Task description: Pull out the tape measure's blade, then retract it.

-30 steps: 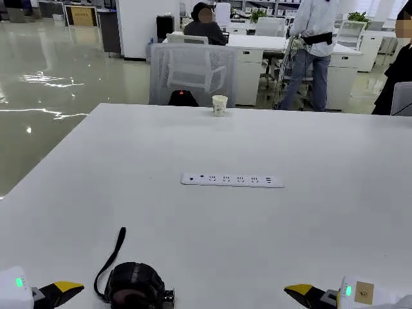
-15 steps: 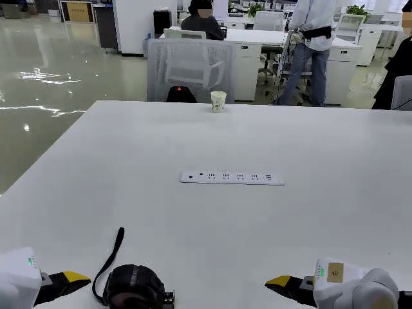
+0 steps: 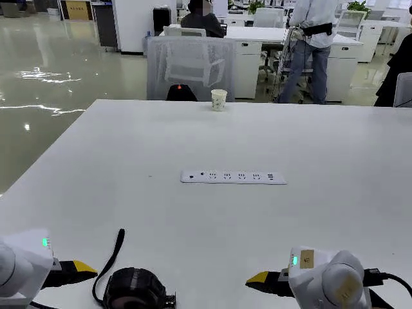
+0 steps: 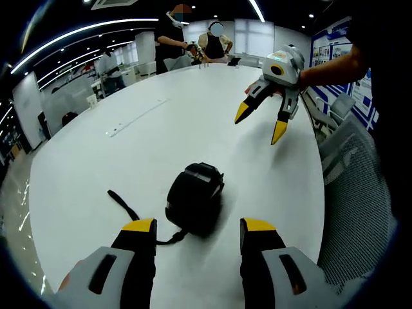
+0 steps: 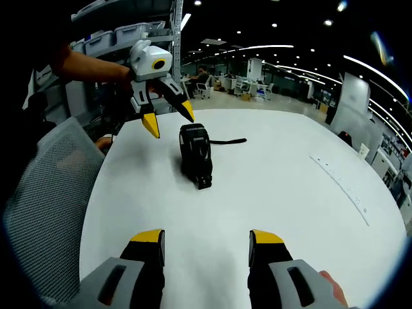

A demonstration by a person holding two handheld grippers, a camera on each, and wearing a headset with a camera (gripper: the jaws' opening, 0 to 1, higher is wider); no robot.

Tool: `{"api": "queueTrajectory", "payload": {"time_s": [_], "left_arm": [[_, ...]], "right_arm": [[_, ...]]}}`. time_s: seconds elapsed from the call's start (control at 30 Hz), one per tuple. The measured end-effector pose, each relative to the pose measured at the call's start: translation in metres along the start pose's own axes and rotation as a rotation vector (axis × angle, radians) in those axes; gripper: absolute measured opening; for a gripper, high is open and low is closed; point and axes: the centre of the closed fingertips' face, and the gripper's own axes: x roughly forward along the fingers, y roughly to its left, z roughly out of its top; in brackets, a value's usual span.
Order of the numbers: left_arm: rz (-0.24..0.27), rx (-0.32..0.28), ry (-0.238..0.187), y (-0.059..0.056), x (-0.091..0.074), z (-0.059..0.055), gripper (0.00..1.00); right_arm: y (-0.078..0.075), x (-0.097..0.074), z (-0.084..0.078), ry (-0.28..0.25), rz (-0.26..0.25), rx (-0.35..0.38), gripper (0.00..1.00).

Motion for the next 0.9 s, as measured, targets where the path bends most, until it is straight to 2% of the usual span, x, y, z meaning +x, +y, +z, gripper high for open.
{"api": "queueTrajectory", "payload": {"time_s": [0.43,0.9], "left_arm": [[-0.068,0.075,0.071,0.010,0.012,0.000,0.41],[-0.131,0.151,0.132,0.012,0.022,0.001,0.37]], "right_arm": [[-0.005,0.026,0.010,0.036,0.072,-0.063,0.41],[-0.007,0.052,0.022,0.056,0.137,-0.102,0.31]]}}
